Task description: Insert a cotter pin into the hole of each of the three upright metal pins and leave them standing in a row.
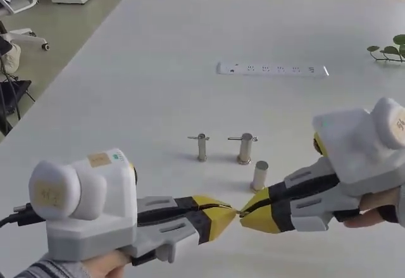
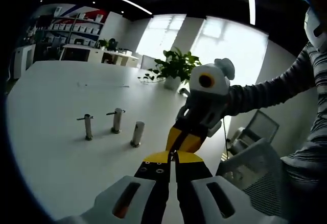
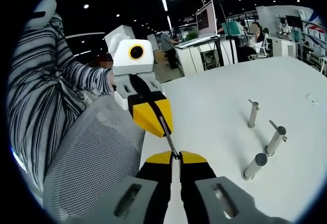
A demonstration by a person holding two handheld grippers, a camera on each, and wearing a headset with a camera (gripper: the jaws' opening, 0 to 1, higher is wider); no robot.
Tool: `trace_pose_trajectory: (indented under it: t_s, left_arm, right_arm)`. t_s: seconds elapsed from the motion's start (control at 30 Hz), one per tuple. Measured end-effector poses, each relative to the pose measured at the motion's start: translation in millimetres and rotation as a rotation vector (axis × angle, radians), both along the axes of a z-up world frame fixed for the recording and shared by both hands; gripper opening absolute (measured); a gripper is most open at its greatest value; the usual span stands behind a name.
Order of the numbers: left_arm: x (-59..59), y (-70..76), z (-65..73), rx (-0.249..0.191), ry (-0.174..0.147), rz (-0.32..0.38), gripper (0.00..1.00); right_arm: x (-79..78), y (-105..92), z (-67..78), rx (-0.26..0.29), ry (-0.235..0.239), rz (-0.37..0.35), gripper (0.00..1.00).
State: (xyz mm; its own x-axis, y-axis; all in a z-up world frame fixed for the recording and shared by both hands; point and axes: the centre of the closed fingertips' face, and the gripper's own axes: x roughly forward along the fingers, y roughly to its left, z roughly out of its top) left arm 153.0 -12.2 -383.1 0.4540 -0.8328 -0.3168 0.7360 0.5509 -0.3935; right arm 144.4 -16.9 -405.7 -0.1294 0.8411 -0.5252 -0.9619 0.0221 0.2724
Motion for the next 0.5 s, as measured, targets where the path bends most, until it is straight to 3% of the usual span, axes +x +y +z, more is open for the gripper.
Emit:
trace_pose_trajectory:
  t_s: [0.17, 0.37, 0.5]
  left_arm:
    - [0.6, 0.4, -1.9, 0.023, -0.016, -0.004, 0.0]
    - [3.5, 0.5, -5.0, 0.064, -0.047, -0.008, 0.0]
    - [8.7, 3.3, -7.8, 0.085, -0.058, 0.012, 0.03]
  right_arm:
    - [2.2, -2.1, -0.6, -0.034, -0.106, 0.056, 0.0]
    - [8.6, -5.8, -4.1, -0.095, -0.276, 0.121, 0.0]
    - [14.0, -8.8, -3.1, -0.116, -0.344, 0.127, 0.0]
